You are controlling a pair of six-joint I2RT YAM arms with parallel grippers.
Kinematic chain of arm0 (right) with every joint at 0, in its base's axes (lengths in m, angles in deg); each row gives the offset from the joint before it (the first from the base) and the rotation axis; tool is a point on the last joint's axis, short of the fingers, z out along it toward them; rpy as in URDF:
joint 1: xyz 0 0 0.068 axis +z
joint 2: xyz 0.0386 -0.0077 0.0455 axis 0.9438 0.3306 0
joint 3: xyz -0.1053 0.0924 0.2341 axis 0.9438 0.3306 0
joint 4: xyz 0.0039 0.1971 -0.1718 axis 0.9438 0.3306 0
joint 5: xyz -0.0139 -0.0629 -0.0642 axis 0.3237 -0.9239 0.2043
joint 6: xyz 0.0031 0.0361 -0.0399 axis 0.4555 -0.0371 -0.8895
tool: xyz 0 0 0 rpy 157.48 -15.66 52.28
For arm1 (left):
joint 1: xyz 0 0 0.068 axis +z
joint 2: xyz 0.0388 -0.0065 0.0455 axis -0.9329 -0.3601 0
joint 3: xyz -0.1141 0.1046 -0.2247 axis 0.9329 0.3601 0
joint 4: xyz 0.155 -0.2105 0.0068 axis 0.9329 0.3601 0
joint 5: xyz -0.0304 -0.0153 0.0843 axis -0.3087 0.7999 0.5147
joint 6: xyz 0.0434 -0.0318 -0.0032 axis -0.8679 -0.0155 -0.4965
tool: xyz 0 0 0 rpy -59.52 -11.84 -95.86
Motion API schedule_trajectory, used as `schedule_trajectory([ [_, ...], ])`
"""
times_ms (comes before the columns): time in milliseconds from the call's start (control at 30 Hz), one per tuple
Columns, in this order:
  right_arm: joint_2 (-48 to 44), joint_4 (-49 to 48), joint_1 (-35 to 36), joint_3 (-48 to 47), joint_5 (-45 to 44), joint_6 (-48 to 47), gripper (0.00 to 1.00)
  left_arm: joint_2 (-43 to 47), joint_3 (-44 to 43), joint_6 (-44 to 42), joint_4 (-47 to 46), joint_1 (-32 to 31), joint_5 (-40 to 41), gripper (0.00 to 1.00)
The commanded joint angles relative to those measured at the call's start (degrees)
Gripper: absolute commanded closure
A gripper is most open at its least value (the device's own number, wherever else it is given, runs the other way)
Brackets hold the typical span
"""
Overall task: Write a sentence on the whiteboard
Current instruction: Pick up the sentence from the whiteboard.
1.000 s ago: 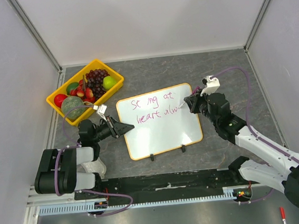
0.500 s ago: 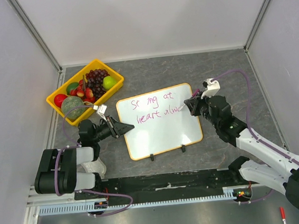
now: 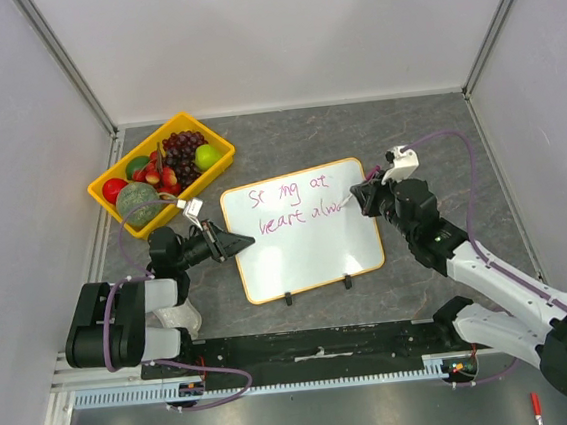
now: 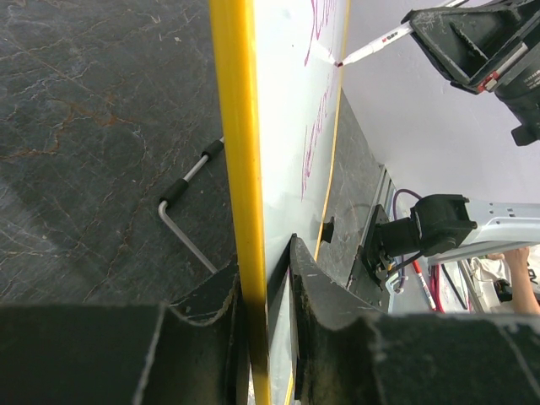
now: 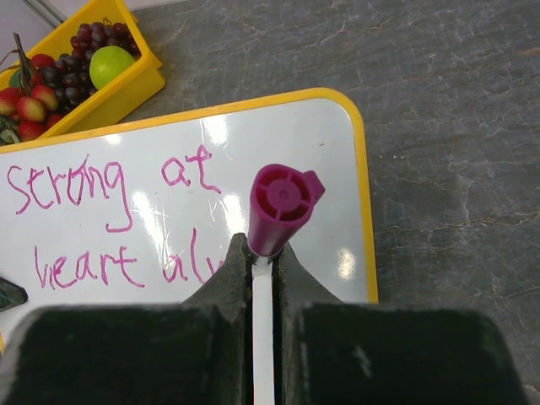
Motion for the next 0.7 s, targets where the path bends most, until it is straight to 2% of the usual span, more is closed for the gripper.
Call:
schedule_trajectory([
  [0,1.18,-0.12,-0.70,-3.20,-3.07,-0.91,1.00,-0.82,-0.64,-4.62,0.48,-0.23,2.02,0.98],
  [233,1.80,-0.64,-0.88,-3.73,-2.55,-0.82,1.00,-0.91,-0.64,-4.62,0.48,-0.23,2.02,0.98],
  [667,-0.40,0.50,-0.97,1.02,-0.26,-0.73,1.00,-1.08,-0.73,-4.62,0.48,-0.23,1.94,0.98],
])
